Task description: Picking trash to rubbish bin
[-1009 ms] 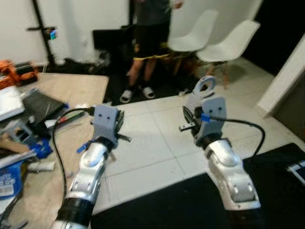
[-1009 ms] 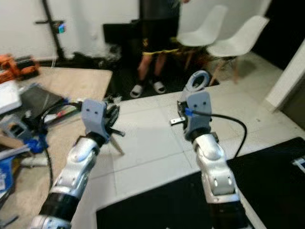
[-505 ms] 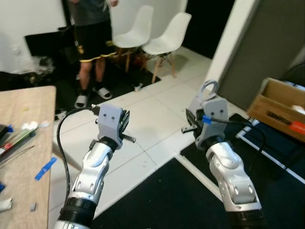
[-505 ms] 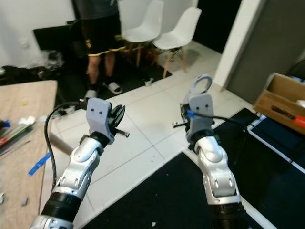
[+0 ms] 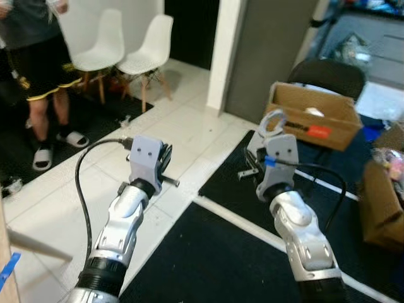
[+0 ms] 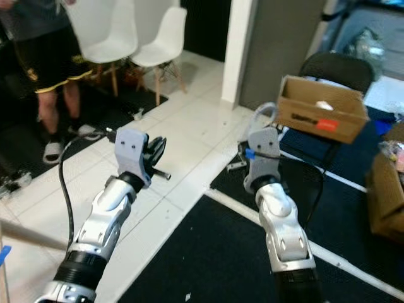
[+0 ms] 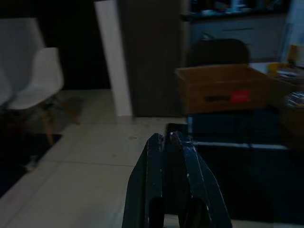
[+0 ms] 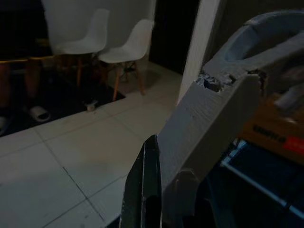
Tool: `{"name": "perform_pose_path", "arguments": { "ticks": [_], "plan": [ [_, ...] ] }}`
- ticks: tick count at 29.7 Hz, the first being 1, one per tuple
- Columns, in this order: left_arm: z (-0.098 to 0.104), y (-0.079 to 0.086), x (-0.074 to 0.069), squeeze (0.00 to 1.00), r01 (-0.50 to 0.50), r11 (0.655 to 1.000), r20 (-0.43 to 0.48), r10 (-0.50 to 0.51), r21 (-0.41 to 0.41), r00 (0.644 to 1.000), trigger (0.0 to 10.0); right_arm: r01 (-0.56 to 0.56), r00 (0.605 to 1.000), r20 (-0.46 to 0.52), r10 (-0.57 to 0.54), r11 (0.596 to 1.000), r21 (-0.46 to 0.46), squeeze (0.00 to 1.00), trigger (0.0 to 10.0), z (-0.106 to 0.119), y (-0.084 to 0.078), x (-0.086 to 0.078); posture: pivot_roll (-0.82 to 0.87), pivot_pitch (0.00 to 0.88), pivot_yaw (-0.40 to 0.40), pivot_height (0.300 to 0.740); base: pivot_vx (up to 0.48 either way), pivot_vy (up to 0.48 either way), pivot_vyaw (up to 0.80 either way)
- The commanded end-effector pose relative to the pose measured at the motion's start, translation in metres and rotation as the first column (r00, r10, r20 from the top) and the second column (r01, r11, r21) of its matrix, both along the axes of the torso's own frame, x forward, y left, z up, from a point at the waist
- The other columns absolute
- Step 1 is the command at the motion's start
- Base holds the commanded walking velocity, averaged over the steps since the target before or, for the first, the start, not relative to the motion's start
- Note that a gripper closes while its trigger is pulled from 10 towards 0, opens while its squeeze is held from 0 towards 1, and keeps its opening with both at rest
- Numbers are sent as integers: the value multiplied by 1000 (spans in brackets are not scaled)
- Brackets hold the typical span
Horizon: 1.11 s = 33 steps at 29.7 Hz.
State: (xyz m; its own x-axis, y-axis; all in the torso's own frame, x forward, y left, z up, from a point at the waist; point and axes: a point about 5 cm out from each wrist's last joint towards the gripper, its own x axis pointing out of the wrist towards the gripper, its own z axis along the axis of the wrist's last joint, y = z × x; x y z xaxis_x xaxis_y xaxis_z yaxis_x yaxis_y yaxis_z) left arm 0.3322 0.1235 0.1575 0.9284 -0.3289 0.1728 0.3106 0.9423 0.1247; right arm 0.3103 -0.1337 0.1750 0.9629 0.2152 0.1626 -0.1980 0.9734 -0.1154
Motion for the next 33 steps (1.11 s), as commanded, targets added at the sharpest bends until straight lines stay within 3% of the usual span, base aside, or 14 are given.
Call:
{"name": "perform_pose_path", "arguments": {
  "ticks": [1,10,15,21,24,33],
  "plan": [
    [-4,1,1,0,11,1000,-24,-10,17,1000,10000,22,999,-33,-22,1000,1,0,10000,-11,-4,-1,-73,36,21,740,0,0,-800],
    [-8,0,1,0,24,999,-39,-23,23,999,10000,32,996,-83,-33,999,-15,0,10000,-27,-7,-4,-75,40,26,740,0,0,-800],
    [-11,-2,-1,0,23,999,-70,-26,-34,997,10000,27,995,-97,-29,999,-27,0,10000,-31,-7,-5,-76,44,15,740,0,0,-800],
    [-14,0,-3,0,-4,1000,-73,2,-17,997,10000,0,993,-117,-3,1000,-26,0,10000,-35,-7,-5,-82,50,2,740,0,0,-800],
    [-17,0,-4,0,-5,1000,-87,3,-22,996,10000,-69,988,-142,58,995,-72,0,10000,-41,-1,-8,-85,52,-2,740,0,0,0],
    [-17,-2,-5,0,-5,999,-91,0,-48,996,10000,-105,984,-152,91,991,-85,0,10000,-43,7,-13,-98,49,-15,740,207,0,0]
  ]
}}
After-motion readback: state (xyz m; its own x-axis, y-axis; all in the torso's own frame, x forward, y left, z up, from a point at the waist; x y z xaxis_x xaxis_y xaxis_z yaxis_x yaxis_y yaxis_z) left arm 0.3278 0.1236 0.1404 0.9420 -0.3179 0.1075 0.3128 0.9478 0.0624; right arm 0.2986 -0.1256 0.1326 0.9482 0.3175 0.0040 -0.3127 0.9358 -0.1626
